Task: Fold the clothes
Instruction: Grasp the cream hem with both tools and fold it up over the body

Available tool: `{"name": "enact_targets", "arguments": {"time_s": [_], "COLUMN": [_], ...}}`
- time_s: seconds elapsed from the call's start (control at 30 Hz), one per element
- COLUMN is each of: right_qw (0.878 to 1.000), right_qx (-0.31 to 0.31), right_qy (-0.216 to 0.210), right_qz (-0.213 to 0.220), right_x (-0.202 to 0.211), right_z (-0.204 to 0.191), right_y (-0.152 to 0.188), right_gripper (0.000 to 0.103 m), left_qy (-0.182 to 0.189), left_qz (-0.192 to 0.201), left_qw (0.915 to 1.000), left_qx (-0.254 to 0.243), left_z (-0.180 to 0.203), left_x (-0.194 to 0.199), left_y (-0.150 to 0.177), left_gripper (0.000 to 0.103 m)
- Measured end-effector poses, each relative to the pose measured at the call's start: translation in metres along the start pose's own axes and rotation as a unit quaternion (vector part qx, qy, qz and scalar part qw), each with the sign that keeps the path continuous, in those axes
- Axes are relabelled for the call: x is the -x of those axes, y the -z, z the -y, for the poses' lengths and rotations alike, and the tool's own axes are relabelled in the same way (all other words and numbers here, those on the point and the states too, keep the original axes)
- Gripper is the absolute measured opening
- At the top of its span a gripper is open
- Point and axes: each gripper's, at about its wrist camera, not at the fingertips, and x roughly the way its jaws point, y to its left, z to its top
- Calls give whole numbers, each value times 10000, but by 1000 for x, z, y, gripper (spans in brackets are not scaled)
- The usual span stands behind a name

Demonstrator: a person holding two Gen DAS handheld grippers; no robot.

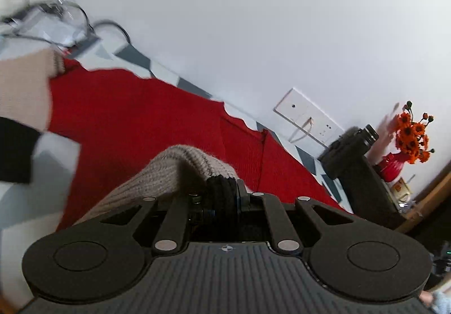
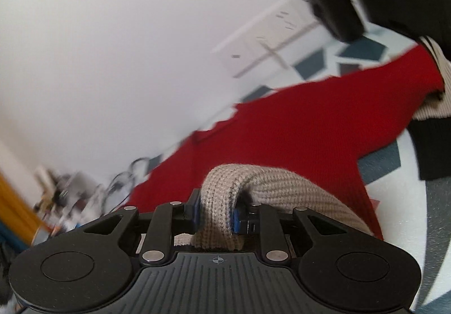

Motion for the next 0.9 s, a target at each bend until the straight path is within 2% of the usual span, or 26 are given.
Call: {"name": "enact_targets", "arguments": {"time_s": [0.1, 0.23, 0.3, 0.37, 0.43, 0.5, 0.57, 0.63, 0.7, 0.77, 0.8, 0.83, 0.9], "right_qw": [9985, 9960, 9918, 9856, 9831, 9826, 9821, 9824, 9838, 9855, 9866, 9875, 9890], "right_qx": [-414, -521, -488, -717, -945, -1112, -1267, -1292, -1303, -1327, -1279, -1223, -1081], "right_qy": [356, 721, 1174, 1522, 1566, 1485, 1388, 1345, 1224, 1002, 940, 885, 920], "right_qz": [31, 4, -92, -167, -7, 77, 80, 77, 163, 330, 388, 441, 417], "right_x": [-28, -72, -96, -115, -122, -123, -121, -115, -105, -94, -91, -87, -85], "right_z": [0, -3, -3, 3, 7, 6, 3, -5, -15, -23, -26, -29, -31], "right_y": [-7, -21, -23, -20, -15, -13, -14, -16, -18, -20, -20, -20, -23], "right_gripper": [19, 20, 20, 21, 25, 41, 51, 53, 56, 63, 66, 66, 67], "left_qy": [84, 173, 131, 103, 175, 280, 387, 498, 525, 425, 385, 359, 242], "left_qz": [-245, -652, -908, -1086, -1241, -1414, -1597, -1668, -1514, -1246, -1072, -891, -611], "left_qw": [9997, 9976, 9958, 9940, 9921, 9895, 9864, 9847, 9847, 9843, 9846, 9849, 9853], "left_qx": [-7, 185, -33, -94, -38, 32, 86, -104, -687, -1175, -1326, -1438, -1580], "left_z": [-22, -55, -61, -67, -72, -76, -78, -73, -55, -39, -34, -30, -24], "left_x": [-29, -77, -101, -118, -130, -137, -139, -126, -105, -82, -72, -60, -41], "left_y": [-15, -32, -36, -39, -45, -51, -59, -64, -68, -70, -74, -75, -75], "left_gripper": [12, 13, 14, 15, 17, 20, 24, 32, 41, 57, 68, 75, 80]}}
